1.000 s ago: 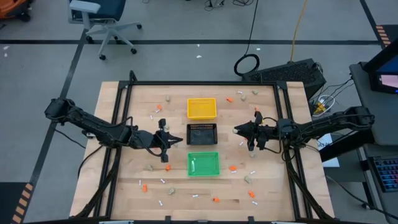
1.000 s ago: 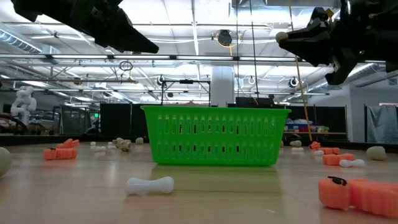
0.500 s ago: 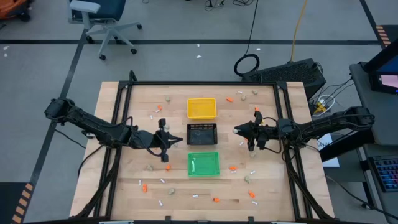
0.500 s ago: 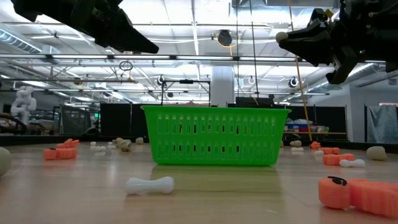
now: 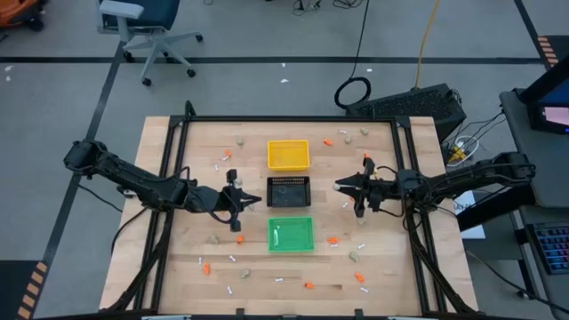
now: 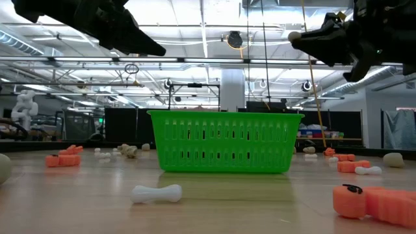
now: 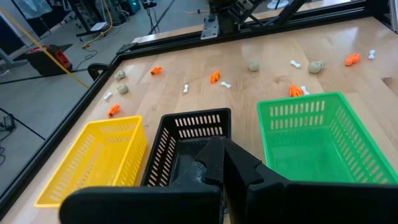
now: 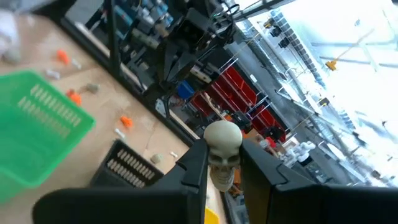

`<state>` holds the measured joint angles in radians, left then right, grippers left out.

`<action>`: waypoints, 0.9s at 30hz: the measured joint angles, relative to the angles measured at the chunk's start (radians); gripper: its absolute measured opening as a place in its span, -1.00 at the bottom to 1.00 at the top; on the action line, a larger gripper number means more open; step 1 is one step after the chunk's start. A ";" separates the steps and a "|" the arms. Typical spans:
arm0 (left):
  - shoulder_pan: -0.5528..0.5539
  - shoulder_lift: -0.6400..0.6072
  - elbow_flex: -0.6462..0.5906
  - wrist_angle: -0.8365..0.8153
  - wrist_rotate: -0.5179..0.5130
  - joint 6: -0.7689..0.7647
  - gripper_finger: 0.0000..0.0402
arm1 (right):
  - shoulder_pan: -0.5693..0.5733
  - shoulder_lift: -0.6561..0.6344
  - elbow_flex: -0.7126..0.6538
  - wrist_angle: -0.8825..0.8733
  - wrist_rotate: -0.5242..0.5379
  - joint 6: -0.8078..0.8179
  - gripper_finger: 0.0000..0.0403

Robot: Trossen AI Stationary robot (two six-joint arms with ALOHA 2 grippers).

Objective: Sort Halloween decoration
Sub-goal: Put the gray skull toy into the black basket

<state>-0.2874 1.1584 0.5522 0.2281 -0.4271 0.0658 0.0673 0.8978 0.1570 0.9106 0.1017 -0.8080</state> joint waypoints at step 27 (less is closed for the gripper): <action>0.000 0.000 -0.001 0.005 -0.008 -0.001 -1.00 | -0.002 0.174 0.238 -0.146 0.032 0.722 -0.76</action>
<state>-0.2873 1.1584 0.5514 0.2333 -0.4352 0.0649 0.0649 1.0722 0.3947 0.7644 0.1333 -0.0863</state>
